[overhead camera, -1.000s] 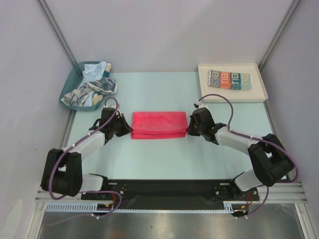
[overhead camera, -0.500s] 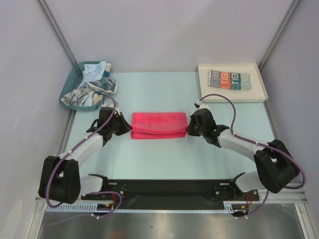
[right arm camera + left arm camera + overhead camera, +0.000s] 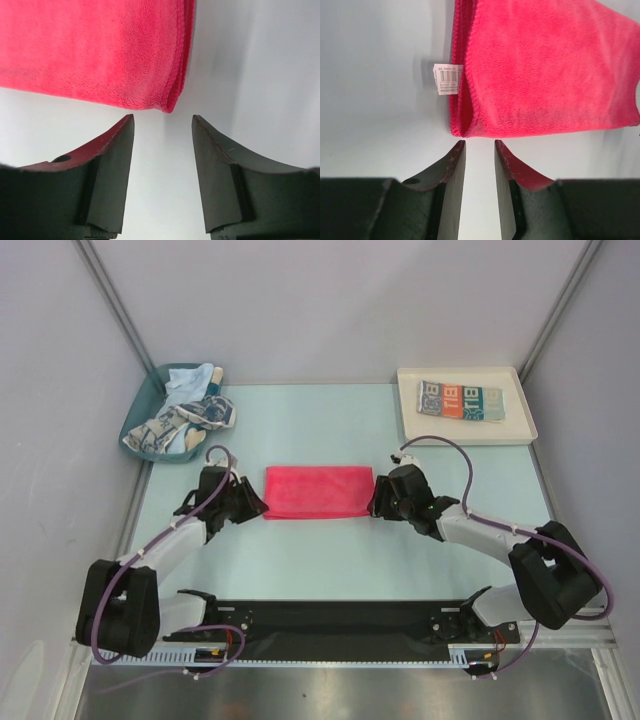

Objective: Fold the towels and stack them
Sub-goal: Fold the towel, then neatly place the folded towel into the bin

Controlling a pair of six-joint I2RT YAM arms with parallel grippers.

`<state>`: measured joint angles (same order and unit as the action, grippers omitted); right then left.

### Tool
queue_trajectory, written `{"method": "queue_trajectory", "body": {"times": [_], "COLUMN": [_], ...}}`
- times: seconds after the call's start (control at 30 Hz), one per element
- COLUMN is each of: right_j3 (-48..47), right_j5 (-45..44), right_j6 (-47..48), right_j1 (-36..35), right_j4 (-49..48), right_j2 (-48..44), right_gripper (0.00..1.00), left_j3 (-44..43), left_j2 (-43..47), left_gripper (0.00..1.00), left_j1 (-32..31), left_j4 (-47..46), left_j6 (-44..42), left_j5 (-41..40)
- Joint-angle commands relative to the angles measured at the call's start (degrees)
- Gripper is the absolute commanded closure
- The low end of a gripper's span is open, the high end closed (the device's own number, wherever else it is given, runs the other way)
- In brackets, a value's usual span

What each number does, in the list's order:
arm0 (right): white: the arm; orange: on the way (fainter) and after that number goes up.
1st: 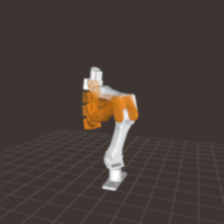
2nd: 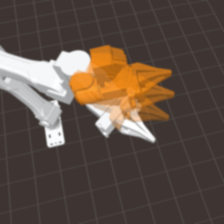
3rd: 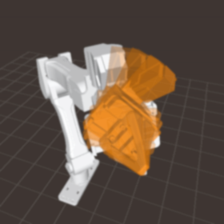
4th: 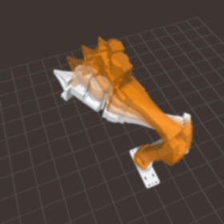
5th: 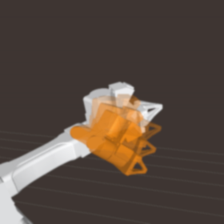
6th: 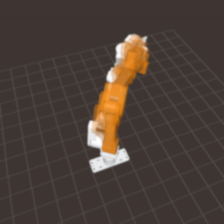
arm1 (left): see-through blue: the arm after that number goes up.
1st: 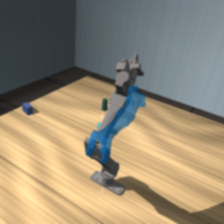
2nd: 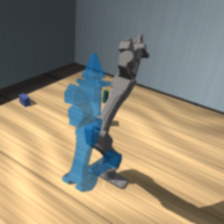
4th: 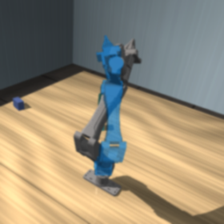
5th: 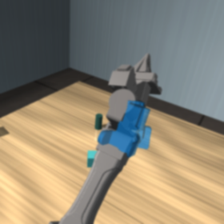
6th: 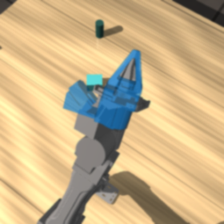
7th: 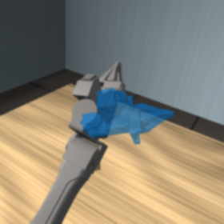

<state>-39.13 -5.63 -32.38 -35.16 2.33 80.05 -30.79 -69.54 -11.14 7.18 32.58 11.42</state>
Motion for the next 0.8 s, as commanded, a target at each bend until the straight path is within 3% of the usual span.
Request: {"method": "queue_trajectory", "body": {"times": [0.0, 0.37, 0.63, 0.77], "right_j3": [-1.8, -12.2, -13.9, -16.6], "right_j5": [-1.1, 4.1, 2.0, -2.0], "right_j6": [-0.1, 1.0, -0.5, -0.3], "right_j1": [1.8, 6.3, 3.8, 1.1], "right_j4": [-1.1, -5.5, -5.4, -0.7], "right_j2": [-1.2, 17.3, 20.8, 23.0], "right_gripper": [0.45, 0.48, 0.48, 0.51], "left_j3": [-2.8, -7.6, -8.9, -8.4], "left_j2": [3.8, 9.6, 11.8, 12.7], "left_gripper": [0.65, 0.66, 0.66, 0.66], "left_j1": [-0.4, -0.4, -0.4, -0.4], "left_j4": [1.3, 8.2, 10.0, 9.8], "left_j6": [-0.1, -2.5, -4.3, -4.1], "left_j5": [1.2, 3.8, 5.4, 6.6]}}
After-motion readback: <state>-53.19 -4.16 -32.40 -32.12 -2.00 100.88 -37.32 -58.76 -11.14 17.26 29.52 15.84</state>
